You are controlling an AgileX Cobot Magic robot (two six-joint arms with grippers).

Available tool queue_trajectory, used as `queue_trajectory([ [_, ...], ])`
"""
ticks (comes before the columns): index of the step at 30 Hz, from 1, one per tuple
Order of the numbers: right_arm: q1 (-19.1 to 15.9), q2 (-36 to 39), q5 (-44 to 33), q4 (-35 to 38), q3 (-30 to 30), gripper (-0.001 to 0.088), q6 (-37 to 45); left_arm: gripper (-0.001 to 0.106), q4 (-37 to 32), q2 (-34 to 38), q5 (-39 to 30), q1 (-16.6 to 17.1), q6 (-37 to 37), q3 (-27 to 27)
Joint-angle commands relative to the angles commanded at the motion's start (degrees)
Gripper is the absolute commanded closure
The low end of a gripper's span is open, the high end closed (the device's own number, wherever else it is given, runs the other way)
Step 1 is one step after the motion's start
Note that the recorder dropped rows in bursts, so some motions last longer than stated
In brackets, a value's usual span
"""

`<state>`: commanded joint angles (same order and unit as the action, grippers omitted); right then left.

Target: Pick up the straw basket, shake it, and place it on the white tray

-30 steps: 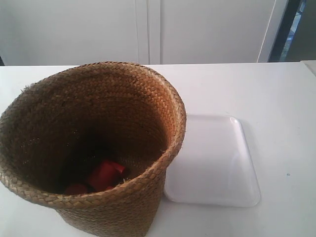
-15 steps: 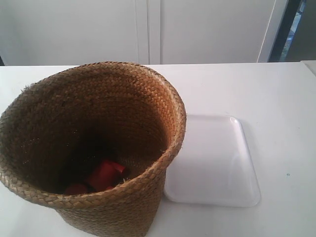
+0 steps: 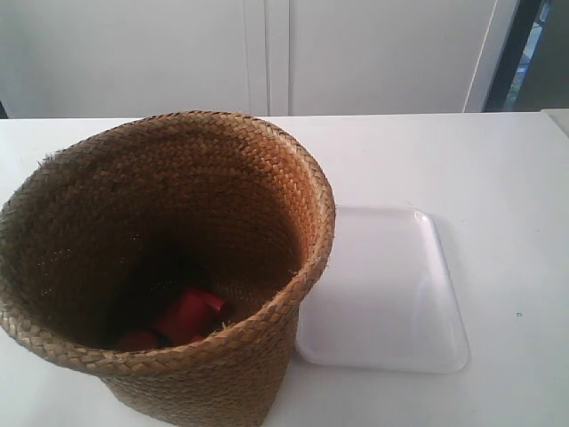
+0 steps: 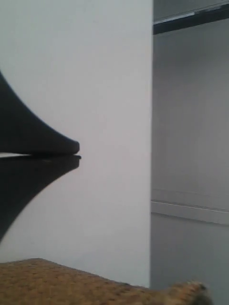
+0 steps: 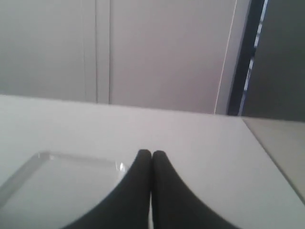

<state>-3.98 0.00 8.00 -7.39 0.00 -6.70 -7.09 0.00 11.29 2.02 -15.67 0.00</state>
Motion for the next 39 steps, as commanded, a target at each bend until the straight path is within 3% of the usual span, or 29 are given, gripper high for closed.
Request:
queue_trajectory([
  [8,0.0,0.0,6.98,0.0,0.0,0.0868,0.66,0.105,0.22,0.0,-2.39,0.0,-2.96,0.0],
  [13,0.0,0.0,13.9,0.51,0.0,0.0868,-10.19,0.105,0.22,0.0,-1.87,0.0,-13.28,0.0],
  [16,0.0,0.0,16.95,0.51,0.0,0.0868,-11.53,0.105,0.22,0.0,-2.1,0.0,-19.28,0.0],
  [24,0.0,0.0,27.05,0.51,0.0,0.0868,-16.73,0.105,0.22,0.0,0.84,0.0,-23.07,0.0],
  [27,0.0,0.0,24.07,0.51,0.0,0.0868,-16.61,0.105,1.65,0.0,5.47,0.0,-24.81,0.0],
  [30,0.0,0.0,21.24,5.32,0.0,0.0868,-16.89,0.105,2.37,0.0,9.01,0.0,-24.24,-0.34],
  [34,0.0,0.0,24.62,9.1,-0.51,0.0868,-16.89,0.105,2.37,0.0,1.87,0.0,-19.57,-6.07],
  [36,0.0,0.0,26.59,9.48,-4.45,0.0868,-16.89,0.105,2.37,0.3,2.14,0.0,-13.81,-9.94],
  [39,0.0,1.05,24.33,11.77,-13.44,0.0868,-10.83,0.105,2.37,6.2,1.7,0.0,-7.9,-19.62],
])
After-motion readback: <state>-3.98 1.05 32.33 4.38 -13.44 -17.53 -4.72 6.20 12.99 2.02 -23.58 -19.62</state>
